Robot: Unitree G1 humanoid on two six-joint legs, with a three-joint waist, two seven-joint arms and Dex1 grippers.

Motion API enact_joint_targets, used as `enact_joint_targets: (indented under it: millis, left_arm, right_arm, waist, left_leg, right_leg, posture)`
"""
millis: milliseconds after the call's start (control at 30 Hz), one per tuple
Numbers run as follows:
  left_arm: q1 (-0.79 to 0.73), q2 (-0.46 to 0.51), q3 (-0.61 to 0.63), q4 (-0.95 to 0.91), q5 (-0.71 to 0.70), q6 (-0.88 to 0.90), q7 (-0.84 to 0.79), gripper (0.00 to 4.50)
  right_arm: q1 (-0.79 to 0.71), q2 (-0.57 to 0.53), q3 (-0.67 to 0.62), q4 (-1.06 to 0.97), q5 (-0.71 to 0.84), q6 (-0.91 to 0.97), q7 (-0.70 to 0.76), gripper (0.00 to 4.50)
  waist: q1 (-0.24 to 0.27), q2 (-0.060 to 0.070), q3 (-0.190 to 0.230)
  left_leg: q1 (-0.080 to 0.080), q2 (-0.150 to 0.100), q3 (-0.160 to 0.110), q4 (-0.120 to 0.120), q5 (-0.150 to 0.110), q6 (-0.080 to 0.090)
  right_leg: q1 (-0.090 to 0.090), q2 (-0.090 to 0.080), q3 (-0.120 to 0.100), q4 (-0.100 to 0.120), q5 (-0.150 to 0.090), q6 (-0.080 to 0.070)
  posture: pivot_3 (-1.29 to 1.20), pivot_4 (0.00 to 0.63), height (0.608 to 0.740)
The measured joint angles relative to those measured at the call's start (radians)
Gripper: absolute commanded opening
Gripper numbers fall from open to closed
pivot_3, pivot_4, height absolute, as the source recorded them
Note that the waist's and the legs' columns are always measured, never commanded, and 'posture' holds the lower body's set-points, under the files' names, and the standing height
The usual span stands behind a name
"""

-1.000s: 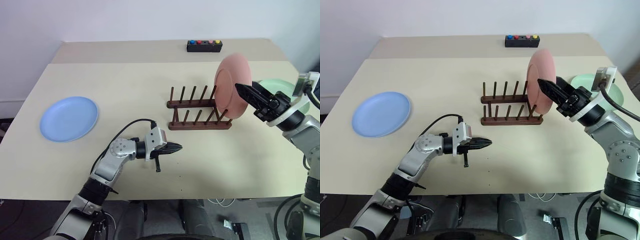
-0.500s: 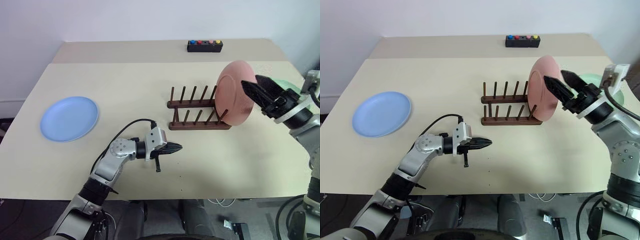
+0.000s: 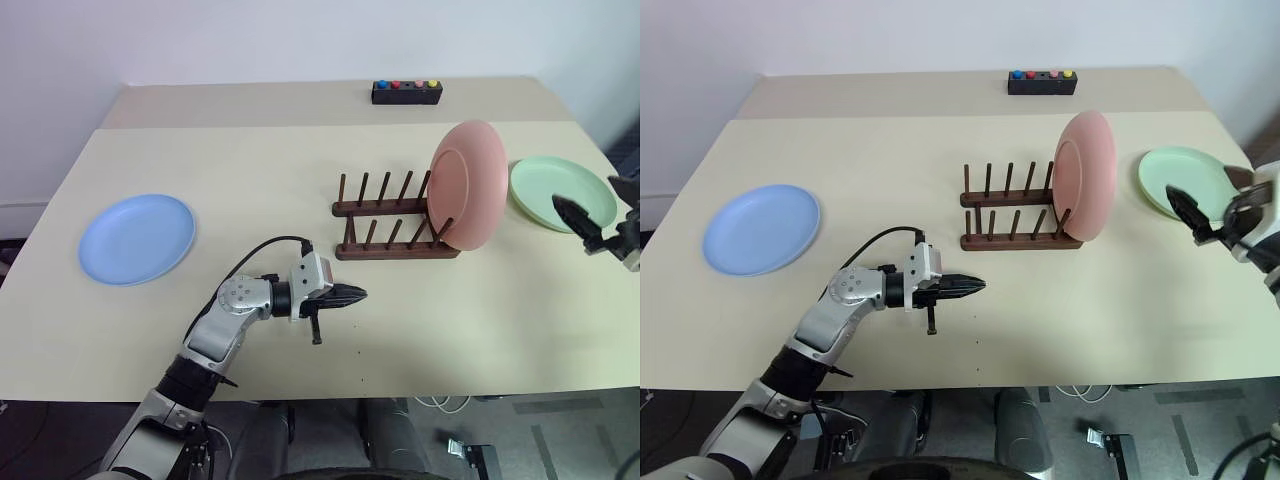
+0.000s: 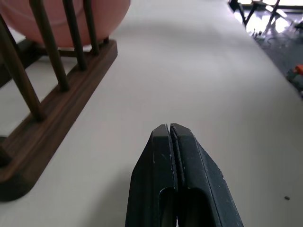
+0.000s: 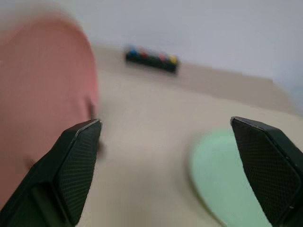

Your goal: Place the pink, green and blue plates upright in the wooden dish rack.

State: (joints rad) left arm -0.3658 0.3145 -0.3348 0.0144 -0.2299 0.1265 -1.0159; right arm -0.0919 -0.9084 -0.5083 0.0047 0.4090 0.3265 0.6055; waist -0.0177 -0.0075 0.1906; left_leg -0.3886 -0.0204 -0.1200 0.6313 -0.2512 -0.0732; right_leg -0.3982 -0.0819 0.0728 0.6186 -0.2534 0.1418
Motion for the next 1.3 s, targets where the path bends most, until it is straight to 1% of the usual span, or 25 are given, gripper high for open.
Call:
enact_joint_targets:
  millis: [100,167,200,300,367,467,600,633,700,733,800,833,900,933,1033,1167,1300]
  left_arm:
    - [-0.004,-0.002,0.001,-0.023,-0.014,0.021,-0.007,0.0]
    - [-0.006,-0.001,0.002,-0.03,-0.019,0.026,-0.007,0.0]
    - [-0.008,-0.002,0.002,-0.03,-0.019,0.028,-0.007,0.0]
    - [-0.009,-0.001,0.003,-0.031,-0.019,0.037,-0.007,0.0]
    - [-0.009,-0.001,0.003,-0.033,-0.02,0.04,-0.006,0.0]
    - [0.001,0.003,0.005,-0.038,-0.02,0.043,-0.004,0.0]
    - [0.009,0.009,0.006,-0.047,-0.02,0.044,-0.001,0.0]
    - [0.011,0.01,0.006,-0.056,-0.02,0.044,0.0,0.0]
    - [0.013,0.011,0.006,-0.062,-0.02,0.044,0.005,0.0]
    - [0.016,0.014,0.006,-0.064,-0.02,0.044,0.009,0.0]
    - [0.019,0.019,0.006,-0.064,-0.019,0.044,0.015,0.0]
    - [0.019,0.022,0.006,-0.065,-0.019,0.044,0.016,0.0]
    - [0.02,0.027,0.006,-0.065,-0.02,0.044,0.017,0.0]
    - [0.02,0.027,0.006,-0.065,-0.02,0.044,0.017,0.0]
    - [0.019,0.027,0.006,-0.066,-0.02,0.044,0.018,0.0]
    - [0.019,0.028,0.006,-0.067,-0.02,0.048,0.018,0.0]
    - [0.015,0.028,0.005,-0.07,-0.02,0.062,0.017,0.0]
  right_arm:
    - [-0.014,-0.016,0.122,0.131,-0.158,-0.116,-0.013,4.44]
    - [-0.075,-0.015,0.217,0.266,-0.255,-0.198,-0.027,4.44]
    - [-0.108,-0.015,0.244,0.323,-0.289,-0.229,-0.037,4.44]
    - [-0.199,-0.015,0.301,0.451,-0.359,-0.309,-0.06,4.44]
    - [-0.296,-0.014,0.355,0.598,-0.424,-0.37,-0.092,4.44]
    - [-0.403,-0.009,0.418,0.801,-0.495,-0.443,-0.13,4.44]
    - [-0.503,-0.002,0.454,0.971,-0.529,-0.512,-0.138,4.44]
    - [-0.524,-0.001,0.458,1.009,-0.537,-0.525,-0.139,3.92]
    - [-0.547,0.004,0.467,1.056,-0.546,-0.54,-0.143,3.24]
    - [-0.558,0.012,0.471,1.087,-0.55,-0.555,-0.148,2.66]
    - [-0.559,0.018,0.473,1.107,-0.553,-0.572,-0.15,1.72]
    - [-0.559,0.019,0.473,1.114,-0.555,-0.578,-0.155,1.13]
    - [-0.559,0.02,0.474,1.13,-0.558,-0.584,-0.16,0.11]
    - [-0.558,0.02,0.475,1.131,-0.56,-0.591,-0.161,0.04]
    - [-0.551,0.019,0.463,1.125,-0.556,-0.615,-0.194,0.04]
    - [-0.493,0.02,0.456,1.086,-0.552,-0.639,-0.221,0.04]
    - [-0.378,-0.001,0.42,0.919,-0.544,-0.655,-0.25,0.04]
  waist:
    - [-0.002,0.0,0.0]
    - [-0.004,0.001,0.0]
    - [-0.004,0.002,0.0]
    - [-0.003,0.002,0.0]
    - [-0.004,0.002,0.0]
    - [-0.002,0.002,0.0]
    - [-0.004,0.002,0.001]
    - [-0.004,0.002,0.001]
    - [-0.003,0.002,0.001]
    - [-0.003,0.002,0.001]
    - [-0.002,0.002,0.001]
    - [-0.002,0.002,0.0]
    - [-0.004,0.002,0.0]
    - [-0.005,0.002,0.0]
    - [-0.006,0.002,0.0]
    - [-0.005,0.002,0.0]
    - [-0.004,0.003,0.0]
  left_leg:
    - [0.0,0.0,0.0,0.0,0.0,0.0]
    - [0.001,0.0,0.001,0.0,0.0,0.0]
    - [0.001,0.0,0.001,0.0,0.0,0.0]
    - [0.001,0.0,0.001,0.0,0.0,0.0]
    - [0.001,0.0,0.002,0.0,0.0,0.0]
    - [0.001,0.0,0.002,-0.001,0.0,0.0]
    - [0.001,0.0,0.002,0.0,0.0,0.0]
    - [0.001,0.0,0.002,0.0,0.0,0.0]
    - [0.001,0.0,0.002,0.0,0.0,0.0]
    - [0.001,0.0,0.002,0.0,0.0,0.0]
    - [0.001,0.0,0.002,0.0,0.0,0.0]
    - [0.001,0.0,0.002,0.0,0.0,0.0]
    - [0.001,0.0,0.002,0.0,0.0,0.0]
    - [0.001,0.0,0.002,0.0,0.0,0.0]
    - [0.002,0.0,0.002,-0.001,0.0,0.0]
    - [0.002,0.0,0.002,0.0,0.0,0.0]
    - [0.001,0.0,0.002,0.0,0.0,0.0]
  right_leg:
    - [0.0,0.0,0.0,0.0,0.0,0.0]
    - [0.0,0.0,0.001,0.0,0.0,0.0]
    - [0.0,0.0,0.001,0.0,0.0,0.0]
    - [0.0,0.0,0.001,0.0,0.0,0.0]
    - [0.0,0.0,0.002,0.0,0.0,0.0]
    - [0.0,0.0,0.002,0.0,0.0,0.0]
    - [0.0,0.0,0.002,-0.001,0.0,0.0]
    - [0.0,0.0,0.002,-0.001,0.0,0.0]
    - [0.001,0.0,0.002,-0.001,0.0,0.0]
    - [0.001,0.0,0.002,-0.001,0.0,0.0]
    - [0.001,0.0,0.002,-0.001,0.0,0.0]
    - [0.001,0.0,0.002,-0.001,0.0,0.0]
    - [0.001,0.0,0.002,-0.001,0.0,0.0]
    - [0.001,0.0,0.002,-0.001,0.0,0.0]
    - [0.001,0.0,0.002,-0.001,0.0,0.0]
    - [0.001,0.0,0.002,-0.001,0.0,0.0]
    - [0.001,0.0,0.003,0.0,0.0,0.0]
  posture:
    - [0.0,0.15,0.74]
    - [0.0,0.15,0.74]
    - [0.0,0.15,0.74]
    - [0.0,0.15,0.74]
    - [0.0,0.15,0.74]
    - [0.0,0.15,0.74]
    - [0.0,0.15,0.74]
    - [0.0,0.15,0.74]
    - [0.0,0.15,0.74]
    - [0.0,0.15,0.74]
    - [0.0,0.15,0.74]
    - [0.0,0.15,0.74]
    - [0.0,0.15,0.74]
    - [0.0,0.15,0.74]
    - [0.0,0.15,0.74]
    - [0.0,0.15,0.74]
    - [0.0,0.15,0.74]
